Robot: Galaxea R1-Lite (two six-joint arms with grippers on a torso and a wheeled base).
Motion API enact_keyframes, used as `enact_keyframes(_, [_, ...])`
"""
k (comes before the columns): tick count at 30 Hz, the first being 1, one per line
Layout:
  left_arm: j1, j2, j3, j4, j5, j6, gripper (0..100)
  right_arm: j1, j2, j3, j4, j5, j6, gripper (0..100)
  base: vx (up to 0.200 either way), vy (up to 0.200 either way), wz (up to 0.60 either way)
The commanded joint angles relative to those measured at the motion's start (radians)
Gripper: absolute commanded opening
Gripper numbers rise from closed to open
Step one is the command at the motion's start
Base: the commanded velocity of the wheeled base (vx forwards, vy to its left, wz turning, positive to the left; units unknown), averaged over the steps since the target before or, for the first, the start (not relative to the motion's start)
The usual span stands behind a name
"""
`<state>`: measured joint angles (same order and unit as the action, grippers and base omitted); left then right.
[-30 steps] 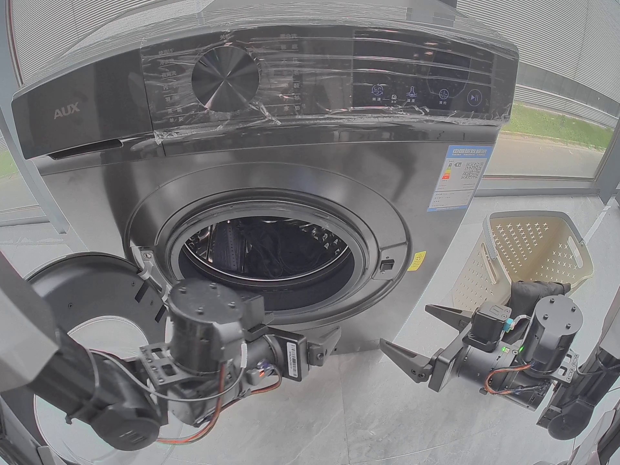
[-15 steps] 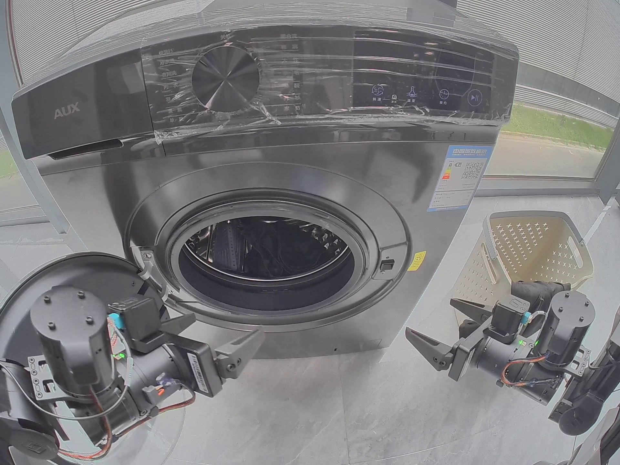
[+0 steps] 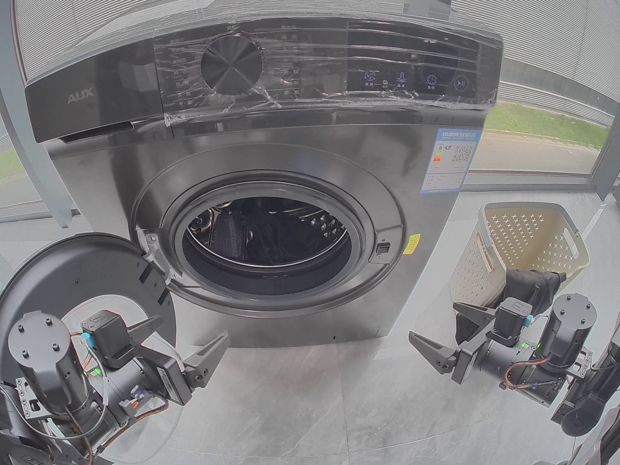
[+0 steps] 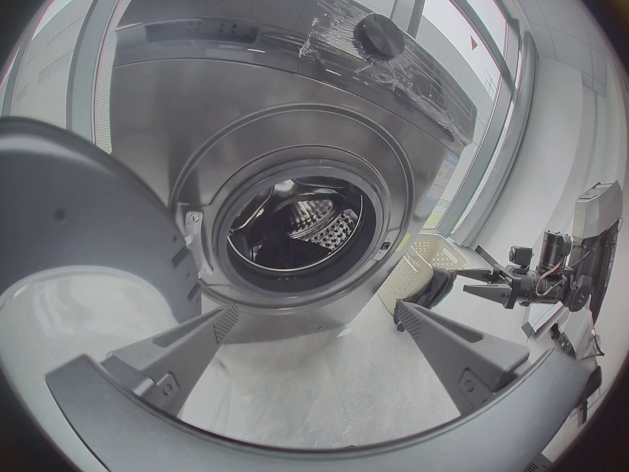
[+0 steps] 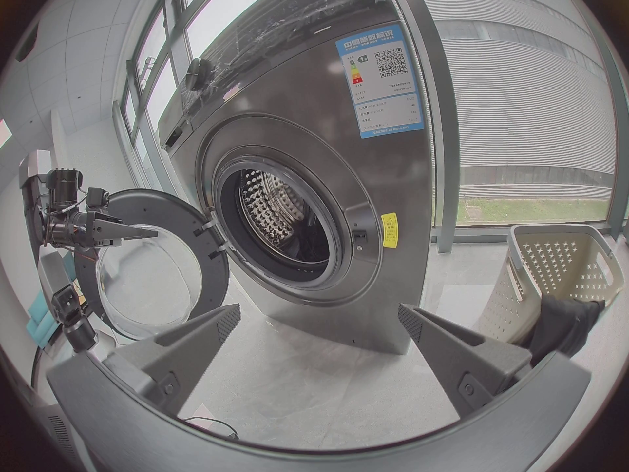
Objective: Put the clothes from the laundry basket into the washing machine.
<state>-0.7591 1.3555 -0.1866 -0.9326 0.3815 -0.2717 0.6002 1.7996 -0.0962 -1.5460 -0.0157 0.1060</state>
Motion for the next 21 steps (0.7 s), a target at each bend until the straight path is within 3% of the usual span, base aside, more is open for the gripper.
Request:
enact_keyframes(1, [0.009,-0.001,0.038,-0.02,0.002,0.0,100,-0.002,-0.003,0.013,0.0,0.0,0.0,100,-0.2,0.0,0.0])
enact_keyframes(8, [0.023,-0.032,0.104,-0.1,0.01,0.008,100,-0.005,-0.057,0.081,-0.002,-0.006,-0.012,100,-0.2,0.0,0.0])
enact_keyframes(11, [0.024,-0.084,0.134,-0.1,0.046,0.049,100,-0.013,-0.114,0.096,0.012,-0.061,-0.003,100,0.0,0.0,0.0])
enact_keyframes(13, [0.024,-0.131,0.157,-0.1,0.053,0.055,100,-0.022,-0.167,0.096,0.014,-0.101,-0.002,100,0.0,0.0,0.0])
enact_keyframes(16, [0.024,-0.197,0.17,-0.086,0.057,0.054,100,-0.059,-0.224,0.096,0.032,-0.113,-0.003,100,0.0,0.0,0.0])
enact_keyframes(19, [0.017,-0.289,0.187,-0.029,0.059,0.054,100,-0.091,-0.344,0.096,0.176,-0.122,-0.005,100,0.0,-0.133,0.0])
enact_keyframes(20, [0.017,-0.317,0.187,0.051,0.056,0.054,100,-0.091,-0.444,0.096,0.308,-0.145,-0.005,100,0.0,-0.2,0.0])
enact_keyframes(21, [0.017,-0.322,0.187,0.06,0.057,0.054,100,-0.091,-0.459,0.096,0.326,-0.15,-0.005,100,0.0,-0.2,0.0])
